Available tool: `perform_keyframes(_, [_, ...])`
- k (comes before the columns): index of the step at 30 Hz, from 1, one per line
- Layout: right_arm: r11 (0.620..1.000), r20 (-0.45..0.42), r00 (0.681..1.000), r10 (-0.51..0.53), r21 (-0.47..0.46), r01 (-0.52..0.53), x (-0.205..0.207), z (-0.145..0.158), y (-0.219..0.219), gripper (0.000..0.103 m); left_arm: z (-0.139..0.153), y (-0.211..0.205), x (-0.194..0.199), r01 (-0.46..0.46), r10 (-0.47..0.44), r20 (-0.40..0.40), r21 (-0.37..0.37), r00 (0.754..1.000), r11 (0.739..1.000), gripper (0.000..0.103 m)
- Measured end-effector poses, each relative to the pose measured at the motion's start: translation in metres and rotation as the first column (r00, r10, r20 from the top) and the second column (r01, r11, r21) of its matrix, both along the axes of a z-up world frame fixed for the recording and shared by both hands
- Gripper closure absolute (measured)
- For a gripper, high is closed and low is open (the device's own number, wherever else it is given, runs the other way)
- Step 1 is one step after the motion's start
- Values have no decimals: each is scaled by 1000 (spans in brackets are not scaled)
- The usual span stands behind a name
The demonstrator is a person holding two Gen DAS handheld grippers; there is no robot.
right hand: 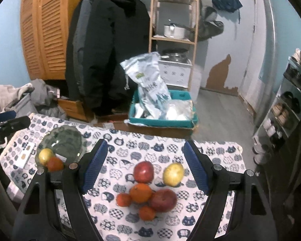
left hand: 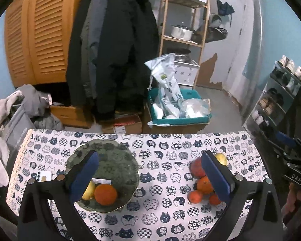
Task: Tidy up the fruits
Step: 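Raise both tools from the bowl and move back toward the fruit cluster, then lower the right tool onto the large red apple while the left tool approaches an orange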
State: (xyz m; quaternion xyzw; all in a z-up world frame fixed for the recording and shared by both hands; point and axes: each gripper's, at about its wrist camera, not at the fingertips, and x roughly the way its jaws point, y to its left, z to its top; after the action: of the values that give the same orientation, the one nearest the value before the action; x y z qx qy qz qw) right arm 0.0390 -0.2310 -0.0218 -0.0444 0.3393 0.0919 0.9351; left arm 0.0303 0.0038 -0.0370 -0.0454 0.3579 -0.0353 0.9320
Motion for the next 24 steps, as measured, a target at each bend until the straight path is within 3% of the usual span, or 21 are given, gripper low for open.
perform_keyframes(5, [999,-32,999,-33,0,33,2,-11,-18,24,-5,-17,5,32,-32,-13,10,999,999,1])
perform_keyframes(10, [999,-123,992,-40,11,42,8,-36,-32,24,-23,-35,16,61,-59,-59,27,996,998,1])
perform_keyframes(24, [996,-354,932,-81,-2,86,32,-119,-51,24,-110,-72,51,107,-84,-257,78,963,991,1])
